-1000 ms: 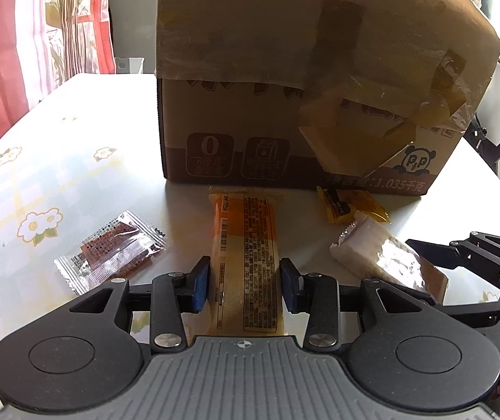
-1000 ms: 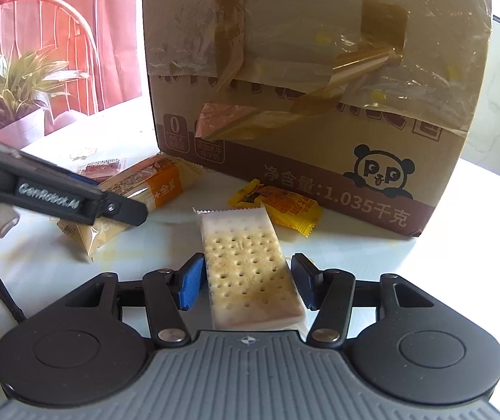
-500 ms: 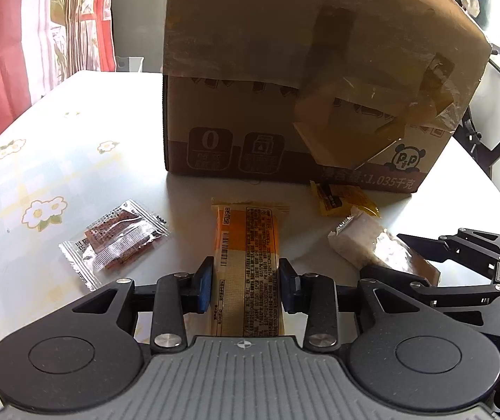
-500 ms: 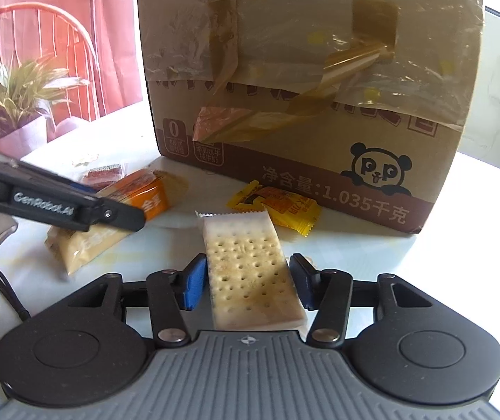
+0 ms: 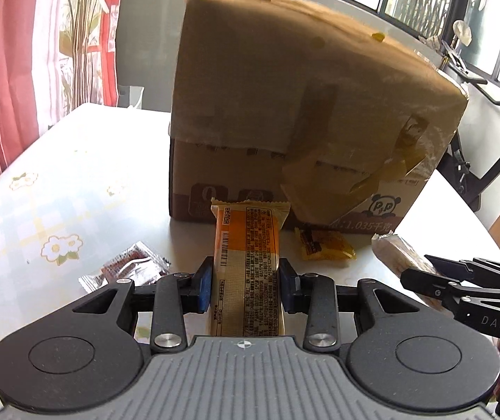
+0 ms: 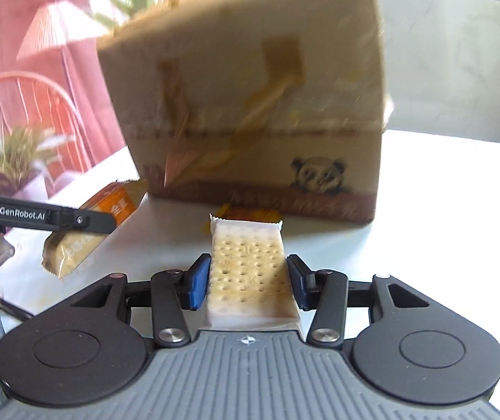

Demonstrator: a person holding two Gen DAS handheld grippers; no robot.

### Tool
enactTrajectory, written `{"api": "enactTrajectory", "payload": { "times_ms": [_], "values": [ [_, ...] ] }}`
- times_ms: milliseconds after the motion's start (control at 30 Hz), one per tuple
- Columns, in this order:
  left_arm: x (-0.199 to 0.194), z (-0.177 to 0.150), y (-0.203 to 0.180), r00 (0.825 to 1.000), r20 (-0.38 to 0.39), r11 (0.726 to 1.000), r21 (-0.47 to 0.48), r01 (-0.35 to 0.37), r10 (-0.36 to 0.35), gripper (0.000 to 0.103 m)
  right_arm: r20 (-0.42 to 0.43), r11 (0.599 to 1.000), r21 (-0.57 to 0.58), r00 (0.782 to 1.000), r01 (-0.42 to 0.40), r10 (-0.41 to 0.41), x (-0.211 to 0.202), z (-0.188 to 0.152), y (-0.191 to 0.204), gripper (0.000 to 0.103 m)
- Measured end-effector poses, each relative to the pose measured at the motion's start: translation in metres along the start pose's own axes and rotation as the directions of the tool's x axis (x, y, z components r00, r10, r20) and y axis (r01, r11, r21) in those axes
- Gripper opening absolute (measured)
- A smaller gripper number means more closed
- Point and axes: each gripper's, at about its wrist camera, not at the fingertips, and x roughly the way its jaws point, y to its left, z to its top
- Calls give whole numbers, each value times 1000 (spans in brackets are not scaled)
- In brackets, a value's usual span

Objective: Organize snacks
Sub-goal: 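Lift the bread bar and cracker pack over the box and release both inside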

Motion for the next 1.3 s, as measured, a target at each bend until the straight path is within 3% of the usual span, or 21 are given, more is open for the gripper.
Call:
{"api": "enactTrajectory", "payload": {
  "times_ms": [100,233,467,567,700,867,967,1067,1100,1200,1300],
  "values": [
    [-23,16,-4,995,100,999,24,-21,19,39,68,1000,2,998,-6,6,-19,14,-2,49],
    [-57,47,-9,972,236,998,57,-2,-12,39,179,1000,-12,984,-9,11,-42,45,-4,49],
    [-71,117,-25,931,359,990,140,10,-60,39,338,1000,-20,941,-22,28,-59,122,-12,49],
    [-56,148,-35,928,365,985,170,9,-71,39,352,998,-64,936,10,13,-46,156,-11,49],
    [-22,179,-47,945,324,983,180,-24,-36,39,287,995,-62,957,71,-51,-2,193,-17,49],
    [28,199,-60,954,295,961,243,-133,57,39,178,978,-107,971,180,-159,49,207,-18,49],
    [47,206,-60,962,267,967,227,-118,55,38,155,973,-78,967,217,-203,65,208,-25,49],
    [53,206,-58,968,245,970,220,-100,44,40,132,975,-41,968,220,-213,68,207,-30,50],
    [51,205,-57,967,250,971,222,-94,37,42,143,977,-43,969,209,-201,64,204,-30,50],
    [44,200,-49,967,254,969,235,-79,17,48,187,978,-63,965,198,-184,46,198,-27,63],
    [30,195,-34,970,242,975,212,-60,7,48,229,982,-70,961,177,-157,27,191,-23,63]
  ]
}}
